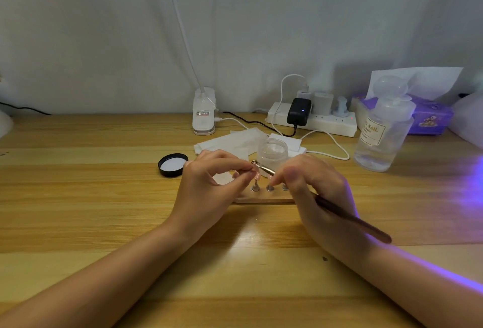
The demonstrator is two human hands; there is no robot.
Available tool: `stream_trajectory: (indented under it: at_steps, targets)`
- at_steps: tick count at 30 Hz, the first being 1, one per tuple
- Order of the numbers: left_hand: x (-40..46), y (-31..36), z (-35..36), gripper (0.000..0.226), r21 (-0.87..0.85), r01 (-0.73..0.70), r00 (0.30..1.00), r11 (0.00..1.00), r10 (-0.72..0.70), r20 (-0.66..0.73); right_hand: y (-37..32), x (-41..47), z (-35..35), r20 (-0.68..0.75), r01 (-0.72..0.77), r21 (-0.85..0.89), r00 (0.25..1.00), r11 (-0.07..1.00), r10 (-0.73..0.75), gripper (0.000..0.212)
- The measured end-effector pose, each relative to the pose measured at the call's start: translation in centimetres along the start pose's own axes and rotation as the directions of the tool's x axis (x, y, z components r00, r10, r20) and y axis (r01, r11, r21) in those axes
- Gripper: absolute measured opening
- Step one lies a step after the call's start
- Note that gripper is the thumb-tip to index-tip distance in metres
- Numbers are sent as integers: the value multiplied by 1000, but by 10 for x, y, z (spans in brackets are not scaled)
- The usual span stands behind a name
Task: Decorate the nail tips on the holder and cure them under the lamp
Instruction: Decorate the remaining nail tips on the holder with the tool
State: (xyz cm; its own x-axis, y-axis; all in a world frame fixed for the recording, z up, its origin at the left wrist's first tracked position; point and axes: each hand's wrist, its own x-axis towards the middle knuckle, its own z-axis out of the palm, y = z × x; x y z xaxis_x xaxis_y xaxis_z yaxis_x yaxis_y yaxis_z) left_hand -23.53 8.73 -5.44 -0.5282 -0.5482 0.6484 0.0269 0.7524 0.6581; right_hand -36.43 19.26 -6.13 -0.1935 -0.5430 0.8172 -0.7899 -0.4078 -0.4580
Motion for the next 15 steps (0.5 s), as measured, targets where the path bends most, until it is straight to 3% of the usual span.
stream_trajectory:
  at_steps: [6,11,15]
  targets:
    - [-1,-1,-1,16,5,4,1000,1000,-4,21,0,-3,-3,-74,-57,45,995,997,60,48]
    - [-1,-1,-1,22,4,14,1000,1000,-14,13,0,0,0,15,-19,0,1000,1000,19,44]
    - [0,0,-1,15,-12,24,999,1000,-24,28,0,-3,-3,-32,-89,94,995,992,92,37]
